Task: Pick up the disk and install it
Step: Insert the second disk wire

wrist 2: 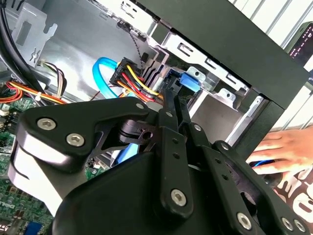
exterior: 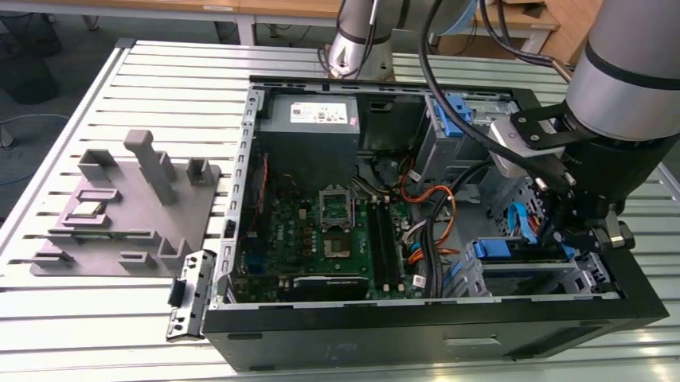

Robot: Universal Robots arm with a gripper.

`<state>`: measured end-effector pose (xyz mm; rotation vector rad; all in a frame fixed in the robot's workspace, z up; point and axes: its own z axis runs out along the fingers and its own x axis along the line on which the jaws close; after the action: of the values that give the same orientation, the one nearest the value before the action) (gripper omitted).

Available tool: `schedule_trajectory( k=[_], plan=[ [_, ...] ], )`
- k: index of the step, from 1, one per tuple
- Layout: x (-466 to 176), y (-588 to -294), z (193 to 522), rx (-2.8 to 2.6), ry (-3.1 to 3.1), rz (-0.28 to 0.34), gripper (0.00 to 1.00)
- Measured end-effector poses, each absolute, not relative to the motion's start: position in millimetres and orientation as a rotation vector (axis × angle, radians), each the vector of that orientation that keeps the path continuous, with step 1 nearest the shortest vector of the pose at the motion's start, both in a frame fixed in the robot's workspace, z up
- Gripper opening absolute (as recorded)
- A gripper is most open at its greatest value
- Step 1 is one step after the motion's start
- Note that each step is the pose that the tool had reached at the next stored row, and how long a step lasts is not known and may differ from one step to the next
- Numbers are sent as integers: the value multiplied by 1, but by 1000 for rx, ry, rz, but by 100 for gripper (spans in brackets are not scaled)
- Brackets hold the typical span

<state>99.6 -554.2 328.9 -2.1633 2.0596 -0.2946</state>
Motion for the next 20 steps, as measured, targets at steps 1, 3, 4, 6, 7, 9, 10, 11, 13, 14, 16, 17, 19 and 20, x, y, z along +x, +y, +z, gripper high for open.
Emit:
schedule_trajectory(
  k=[1, 3, 4, 6, 7, 9, 10, 11, 13, 14, 16, 17, 19, 20],
  plan=[
    [100, -554, 329, -2163, 2059, -294, 16],
    [100, -554, 329, -2162, 2060, -294, 16],
    [100, -554, 329, -2162, 2061, -294, 16],
    [100, -554, 330, -2159, 2063, -294, 16],
    [100, -554, 331, -2158, 2065, -294, 16],
    [100, -554, 331, -2154, 2070, -295, 16],
    [100, -554, 331, -2151, 2074, -296, 16],
    [100, -554, 331, -2147, 2078, -296, 16],
    [101, -554, 331, -2140, 2087, -297, 16],
    [101, -554, 331, -2138, 2089, -297, 16],
    [101, -554, 331, -2133, 2094, -298, 16],
    [101, -554, 331, -2131, 2096, -298, 16],
    [101, -554, 330, -2129, 2100, -299, 16],
    [101, -554, 330, -2127, 2102, -299, 16]
  ],
)
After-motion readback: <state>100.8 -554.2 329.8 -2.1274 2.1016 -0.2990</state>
